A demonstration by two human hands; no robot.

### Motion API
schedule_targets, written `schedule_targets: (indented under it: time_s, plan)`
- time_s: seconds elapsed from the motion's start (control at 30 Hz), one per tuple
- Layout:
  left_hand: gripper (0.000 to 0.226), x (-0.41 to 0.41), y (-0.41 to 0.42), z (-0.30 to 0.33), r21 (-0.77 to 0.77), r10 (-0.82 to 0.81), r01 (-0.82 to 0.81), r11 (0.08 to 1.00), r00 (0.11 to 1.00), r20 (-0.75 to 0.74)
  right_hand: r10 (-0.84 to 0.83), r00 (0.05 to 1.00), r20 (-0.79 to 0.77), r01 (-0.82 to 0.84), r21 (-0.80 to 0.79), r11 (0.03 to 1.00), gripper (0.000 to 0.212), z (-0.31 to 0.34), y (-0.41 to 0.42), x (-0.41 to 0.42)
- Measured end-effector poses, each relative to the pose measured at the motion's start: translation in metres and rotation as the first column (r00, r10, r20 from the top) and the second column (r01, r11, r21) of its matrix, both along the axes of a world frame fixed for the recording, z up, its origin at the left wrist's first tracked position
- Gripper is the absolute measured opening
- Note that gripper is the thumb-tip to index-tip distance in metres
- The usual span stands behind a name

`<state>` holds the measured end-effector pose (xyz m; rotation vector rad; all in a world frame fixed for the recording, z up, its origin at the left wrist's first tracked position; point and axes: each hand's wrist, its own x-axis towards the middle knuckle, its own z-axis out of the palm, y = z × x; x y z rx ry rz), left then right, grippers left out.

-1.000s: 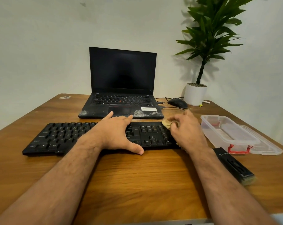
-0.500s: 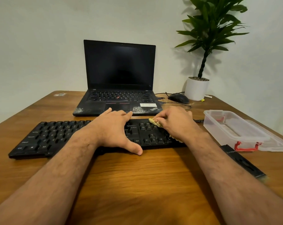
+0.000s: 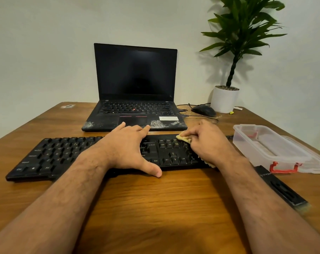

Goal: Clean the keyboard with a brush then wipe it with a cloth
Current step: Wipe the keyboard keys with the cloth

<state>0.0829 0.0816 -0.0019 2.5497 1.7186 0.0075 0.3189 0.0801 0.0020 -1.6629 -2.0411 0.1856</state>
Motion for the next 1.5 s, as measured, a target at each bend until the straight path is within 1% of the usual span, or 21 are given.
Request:
schedule_targets:
  time_s: [0.13, 0.23, 0.33, 0.5, 0.57, 0.67, 0.73, 0.9, 1.0, 1.07, 1.1, 1.17, 1.23, 1.3, 1.37, 1.43, 1.5]
  plan:
    - [0.155, 0.001, -0.002, -0.001, -0.005, 0.024, -0.024, 1.0, 1.0, 0.016, -0.095, 0.994, -0.056, 0.093, -0.029, 0.995, 0.026, 0.003, -0.008, 0.004]
    - [0.153, 0.001, -0.004, 0.0, -0.005, 0.028, -0.028, 1.0, 0.999, 0.02, -0.107, 0.992, -0.066, 0.107, -0.01, 0.994, 0.026, 0.003, -0.014, 0.007]
    - [0.153, 0.002, -0.004, 0.001, -0.009, 0.03, -0.03, 1.0, 0.999, 0.019, -0.077, 0.997, -0.024, 0.077, 0.022, 0.997, 0.028, 0.002, -0.013, 0.005]
    - [0.153, 0.001, -0.006, 0.0, -0.021, 0.044, -0.044, 0.999, 0.999, 0.021, -0.114, 0.991, -0.076, 0.11, -0.051, 0.993, 0.024, 0.002, -0.022, 0.014]
    - [0.153, 0.001, -0.006, 0.0, -0.024, 0.045, -0.045, 0.999, 0.999, 0.019, -0.107, 0.99, -0.089, 0.105, -0.028, 0.994, 0.026, 0.002, -0.024, 0.015]
    - [0.155, 0.0, -0.005, 0.0, -0.025, 0.04, -0.039, 0.999, 0.999, 0.019, -0.083, 0.996, -0.024, 0.083, 0.035, 0.996, 0.023, 0.002, -0.02, 0.009]
    - [0.156, 0.0, -0.005, 0.0, -0.024, 0.043, -0.042, 0.999, 0.999, 0.022, -0.059, 0.998, 0.029, 0.058, 0.021, 0.998, 0.028, 0.001, -0.017, 0.006]
    - [0.152, 0.0, -0.005, -0.001, -0.026, 0.056, -0.056, 0.998, 0.998, 0.033, -0.147, 0.988, -0.041, 0.146, -0.026, 0.989, 0.025, 0.002, -0.025, 0.014]
    - [0.153, 0.0, -0.006, -0.001, -0.023, 0.053, -0.053, 0.998, 0.998, 0.029, -0.129, 0.99, -0.057, 0.129, -0.005, 0.992, 0.03, 0.003, -0.028, 0.018]
    - [0.154, 0.0, -0.006, -0.001, -0.025, 0.053, -0.052, 0.998, 0.998, 0.032, -0.11, 0.991, -0.072, 0.112, 0.028, 0.993, 0.028, 0.004, -0.026, 0.016]
    - [0.156, 0.0, -0.007, -0.002, -0.027, 0.053, -0.052, 0.998, 0.998, 0.033, -0.107, 0.993, -0.057, 0.109, 0.032, 0.994, 0.023, 0.004, -0.025, 0.014]
    - [0.158, 0.0, -0.007, -0.002, -0.023, 0.054, -0.053, 0.998, 0.998, 0.034, -0.114, 0.993, 0.0, 0.114, 0.006, 0.993, 0.028, 0.003, -0.021, 0.013]
    - [0.158, 0.0, -0.008, -0.002, -0.014, 0.058, -0.058, 0.998, 0.998, 0.036, -0.154, 0.988, -0.019, 0.153, -0.028, 0.988, 0.027, 0.002, -0.022, 0.014]
    - [0.156, 0.0, -0.008, -0.002, -0.013, 0.062, -0.062, 0.998, 0.997, 0.037, -0.214, 0.976, -0.04, 0.212, -0.04, 0.976, 0.02, 0.003, -0.027, 0.017]
    - [0.155, 0.001, -0.009, -0.001, -0.012, 0.062, -0.061, 0.998, 0.998, 0.032, -0.234, 0.972, -0.013, 0.233, -0.031, 0.972, 0.016, 0.005, -0.033, 0.02]
    - [0.154, 0.001, -0.009, -0.001, -0.012, 0.057, -0.057, 0.998, 0.998, 0.032, -0.213, 0.977, -0.007, 0.213, 0.004, 0.977, 0.017, 0.006, -0.036, 0.019]
    - [0.154, 0.001, -0.01, -0.001, -0.017, 0.053, -0.053, 0.998, 0.998, 0.027, -0.159, 0.986, 0.044, 0.157, 0.032, 0.987, 0.024, 0.005, -0.036, 0.016]
